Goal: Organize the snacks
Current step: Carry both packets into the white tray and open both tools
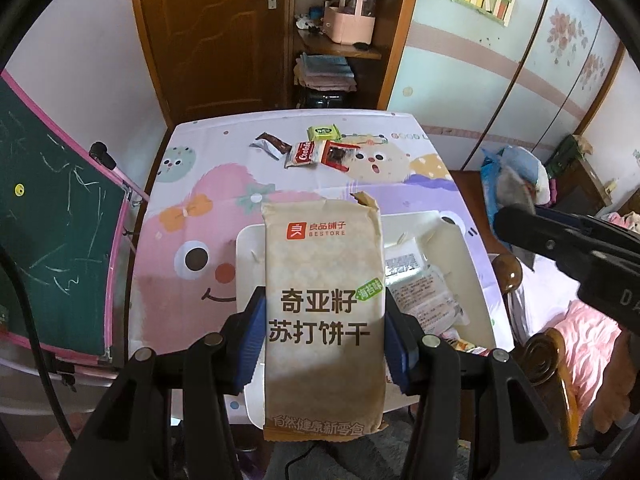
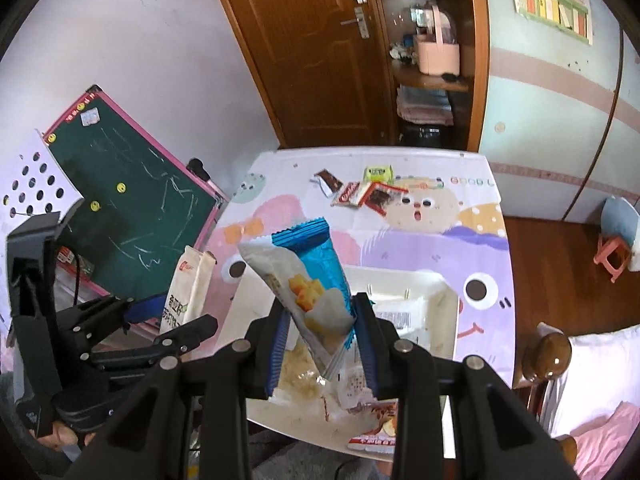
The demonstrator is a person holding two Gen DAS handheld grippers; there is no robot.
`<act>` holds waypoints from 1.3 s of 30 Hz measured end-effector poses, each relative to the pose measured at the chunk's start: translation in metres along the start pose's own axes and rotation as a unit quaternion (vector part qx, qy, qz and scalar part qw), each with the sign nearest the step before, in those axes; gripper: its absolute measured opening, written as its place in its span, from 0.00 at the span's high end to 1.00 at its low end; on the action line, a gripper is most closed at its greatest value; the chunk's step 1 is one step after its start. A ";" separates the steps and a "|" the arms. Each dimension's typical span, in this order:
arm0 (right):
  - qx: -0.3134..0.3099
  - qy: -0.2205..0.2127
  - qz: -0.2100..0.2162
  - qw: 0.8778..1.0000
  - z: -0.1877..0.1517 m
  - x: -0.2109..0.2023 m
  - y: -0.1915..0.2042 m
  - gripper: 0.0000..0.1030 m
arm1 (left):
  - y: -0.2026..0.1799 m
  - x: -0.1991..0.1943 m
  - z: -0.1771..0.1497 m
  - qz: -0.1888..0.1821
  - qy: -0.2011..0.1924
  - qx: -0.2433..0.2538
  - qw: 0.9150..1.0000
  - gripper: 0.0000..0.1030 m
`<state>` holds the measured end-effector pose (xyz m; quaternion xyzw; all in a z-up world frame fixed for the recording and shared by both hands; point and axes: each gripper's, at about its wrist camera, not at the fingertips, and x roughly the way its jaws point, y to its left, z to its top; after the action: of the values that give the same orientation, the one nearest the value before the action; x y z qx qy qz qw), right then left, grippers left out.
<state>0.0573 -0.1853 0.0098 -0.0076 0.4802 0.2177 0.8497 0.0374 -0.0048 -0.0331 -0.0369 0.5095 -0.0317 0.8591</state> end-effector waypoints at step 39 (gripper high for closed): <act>0.020 0.028 -0.019 0.999 -0.004 0.012 -0.015 0.41 | -0.018 0.011 0.002 0.025 -0.001 0.009 1.000 0.12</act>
<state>0.0649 -0.1952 -0.0046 -0.0061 0.5080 0.1918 0.8397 0.0440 -0.0239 -0.0401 -0.0170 0.5090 -0.0147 0.8605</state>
